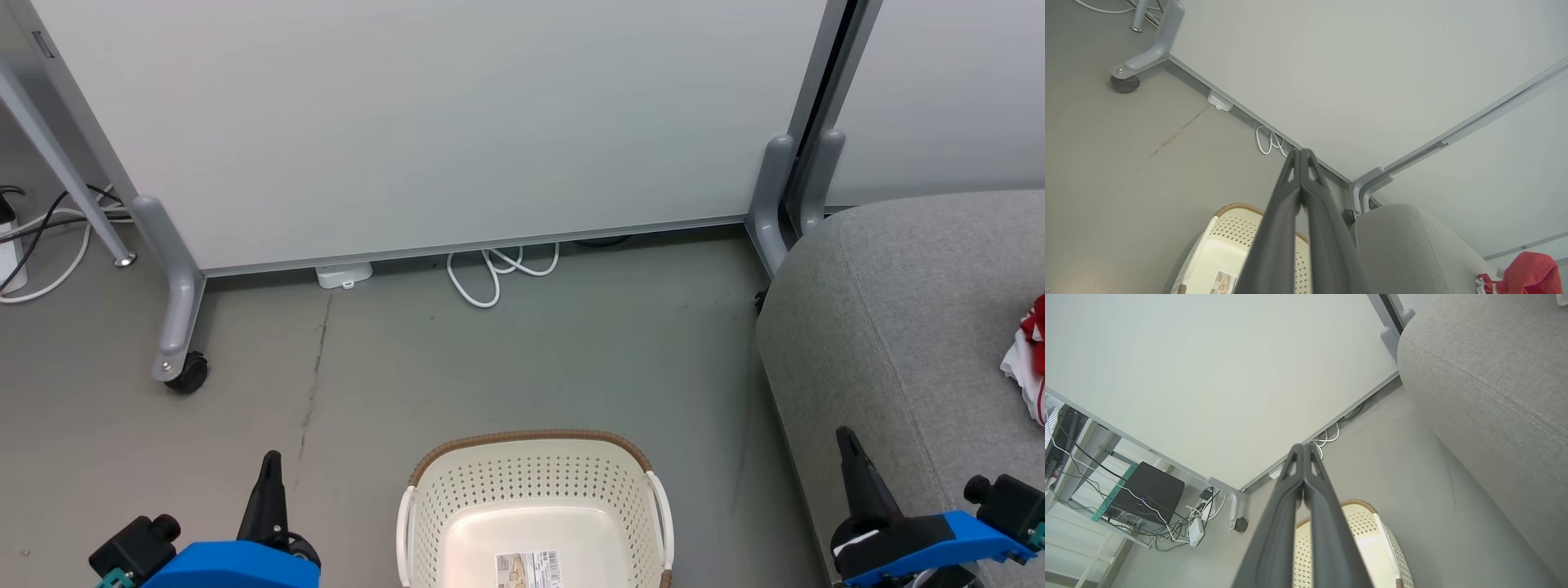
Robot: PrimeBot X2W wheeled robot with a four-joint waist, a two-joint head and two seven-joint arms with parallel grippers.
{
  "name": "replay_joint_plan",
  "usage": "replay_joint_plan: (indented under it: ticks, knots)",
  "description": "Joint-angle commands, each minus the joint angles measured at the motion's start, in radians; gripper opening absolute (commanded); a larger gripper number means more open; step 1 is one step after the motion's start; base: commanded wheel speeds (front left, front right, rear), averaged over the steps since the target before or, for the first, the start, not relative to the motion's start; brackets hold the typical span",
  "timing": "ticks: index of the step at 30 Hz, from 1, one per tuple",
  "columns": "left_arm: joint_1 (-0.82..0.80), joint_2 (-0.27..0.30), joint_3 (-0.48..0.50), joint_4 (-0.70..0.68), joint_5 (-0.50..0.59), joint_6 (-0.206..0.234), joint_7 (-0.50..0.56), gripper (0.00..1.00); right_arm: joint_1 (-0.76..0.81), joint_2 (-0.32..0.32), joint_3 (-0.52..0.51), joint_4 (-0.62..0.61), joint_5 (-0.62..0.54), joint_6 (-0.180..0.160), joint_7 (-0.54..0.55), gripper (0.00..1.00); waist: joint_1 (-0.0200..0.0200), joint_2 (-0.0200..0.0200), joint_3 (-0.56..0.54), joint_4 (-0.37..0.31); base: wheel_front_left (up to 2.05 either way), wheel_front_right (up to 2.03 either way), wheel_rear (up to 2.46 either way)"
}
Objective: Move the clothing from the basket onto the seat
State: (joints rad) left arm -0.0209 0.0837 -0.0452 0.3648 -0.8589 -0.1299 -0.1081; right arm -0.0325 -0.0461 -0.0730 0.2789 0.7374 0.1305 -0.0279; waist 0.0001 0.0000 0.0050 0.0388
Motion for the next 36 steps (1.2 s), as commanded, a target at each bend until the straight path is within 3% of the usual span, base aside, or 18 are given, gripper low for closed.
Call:
replay_joint_plan:
  ticks: [1,36]
  knots:
    - [-0.029,0.0,0.01,-0.018,-0.029,0.0,0.006,0.0,-0.028,-0.003,-0.004,-0.015,0.034,0.0,0.004,0.0,-0.0001,0.0,0.0,0.0,0.0,0.0,0.0]
    - [-0.063,-0.016,0.087,-0.072,-0.392,-0.001,0.115,0.0,-0.057,-0.005,-0.023,-0.027,0.455,0.0,0.074,0.0,-0.0001,0.0,-0.001,-0.016,0.0,0.0,0.0]
